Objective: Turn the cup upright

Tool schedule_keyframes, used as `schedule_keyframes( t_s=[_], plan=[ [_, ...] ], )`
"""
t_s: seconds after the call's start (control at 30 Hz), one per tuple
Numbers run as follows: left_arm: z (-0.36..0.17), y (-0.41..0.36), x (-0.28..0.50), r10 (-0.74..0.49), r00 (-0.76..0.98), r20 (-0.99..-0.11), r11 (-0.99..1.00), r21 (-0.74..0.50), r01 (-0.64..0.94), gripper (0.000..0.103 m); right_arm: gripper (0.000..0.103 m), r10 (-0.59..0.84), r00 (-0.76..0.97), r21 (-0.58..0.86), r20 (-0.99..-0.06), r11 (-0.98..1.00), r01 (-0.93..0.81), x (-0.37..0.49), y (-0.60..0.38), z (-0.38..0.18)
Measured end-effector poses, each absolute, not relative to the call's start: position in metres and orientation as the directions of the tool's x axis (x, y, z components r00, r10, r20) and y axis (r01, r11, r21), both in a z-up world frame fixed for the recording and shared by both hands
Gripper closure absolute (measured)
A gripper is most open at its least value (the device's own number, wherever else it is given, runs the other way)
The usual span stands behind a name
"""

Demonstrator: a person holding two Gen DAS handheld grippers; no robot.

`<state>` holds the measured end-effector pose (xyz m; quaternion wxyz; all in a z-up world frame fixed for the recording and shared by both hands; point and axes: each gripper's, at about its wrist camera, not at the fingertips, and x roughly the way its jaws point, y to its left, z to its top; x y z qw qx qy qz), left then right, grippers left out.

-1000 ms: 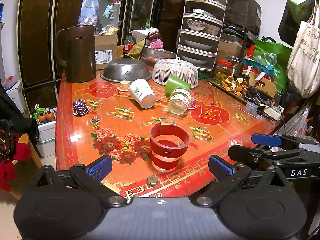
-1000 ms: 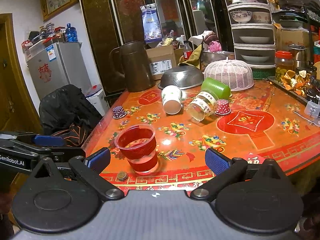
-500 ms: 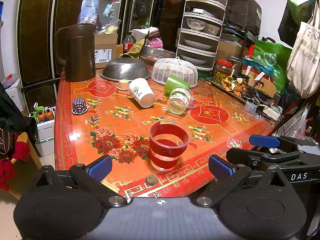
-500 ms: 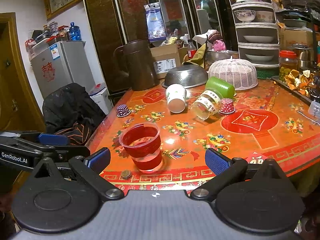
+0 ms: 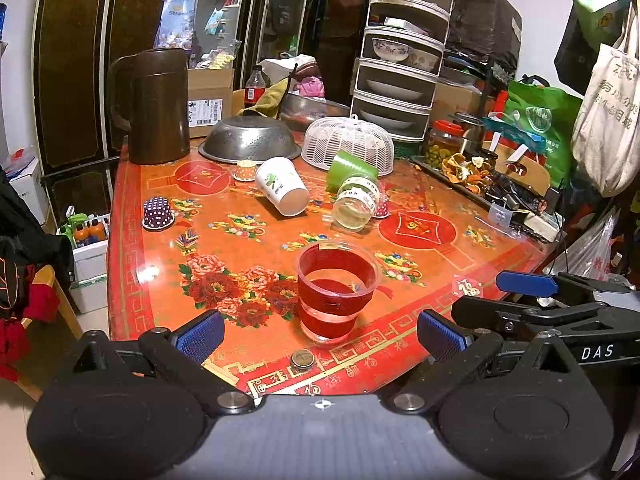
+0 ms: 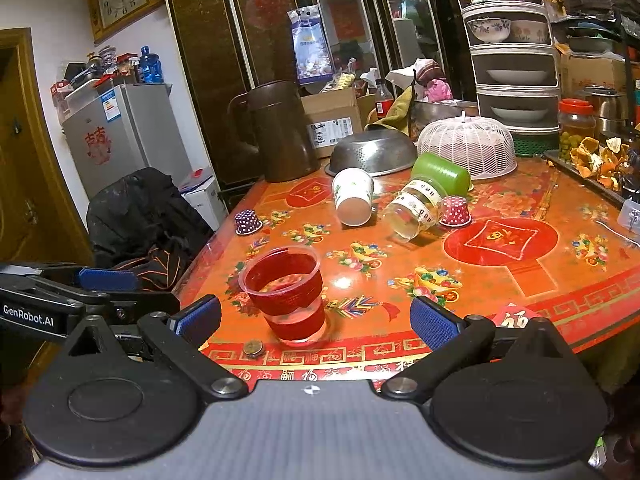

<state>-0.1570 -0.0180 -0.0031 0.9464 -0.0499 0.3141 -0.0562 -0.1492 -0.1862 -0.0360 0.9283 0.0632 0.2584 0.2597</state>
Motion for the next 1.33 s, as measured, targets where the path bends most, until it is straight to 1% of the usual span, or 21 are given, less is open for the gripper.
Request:
schedule_keyframes(
  t_s=[1.1, 1.33],
  plan=[
    [-0.007, -0.017, -0.155, -0.155, 0.793, -0.588, 0.986, -0.141, 0.088, 0.0, 0.001, 0.519, 0.727, 0.261, -0.451, 0.855, -0.449, -0.149, -0.188, -0.039],
    [-0.008, -0.009, -0.152, -0.103, 0.809, -0.579, 0.991, -0.13, 0.034, 0.0, 0.001, 0.519, 0.726, 0.26, -0.451, 0.854, -0.45, -0.149, -0.187, -0.041]
  ],
)
